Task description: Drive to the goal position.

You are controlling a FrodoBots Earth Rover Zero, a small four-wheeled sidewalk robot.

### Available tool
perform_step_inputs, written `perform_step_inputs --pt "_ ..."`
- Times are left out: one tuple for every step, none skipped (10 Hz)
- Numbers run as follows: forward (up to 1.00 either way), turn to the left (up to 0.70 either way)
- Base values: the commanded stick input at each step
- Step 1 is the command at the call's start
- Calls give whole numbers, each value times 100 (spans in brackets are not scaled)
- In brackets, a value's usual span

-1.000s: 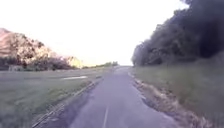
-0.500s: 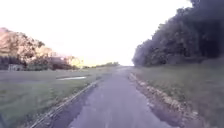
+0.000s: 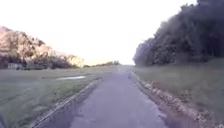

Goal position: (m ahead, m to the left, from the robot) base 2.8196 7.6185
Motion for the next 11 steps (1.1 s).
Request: perform_step_inputs --pt "70 0" --pt "70 0" --pt "70 0" --pt "70 0" --pt "70 0" --pt "70 0" --pt "70 0" --pt "70 0" --pt "70 0" --pt "70 0" --pt "70 0"
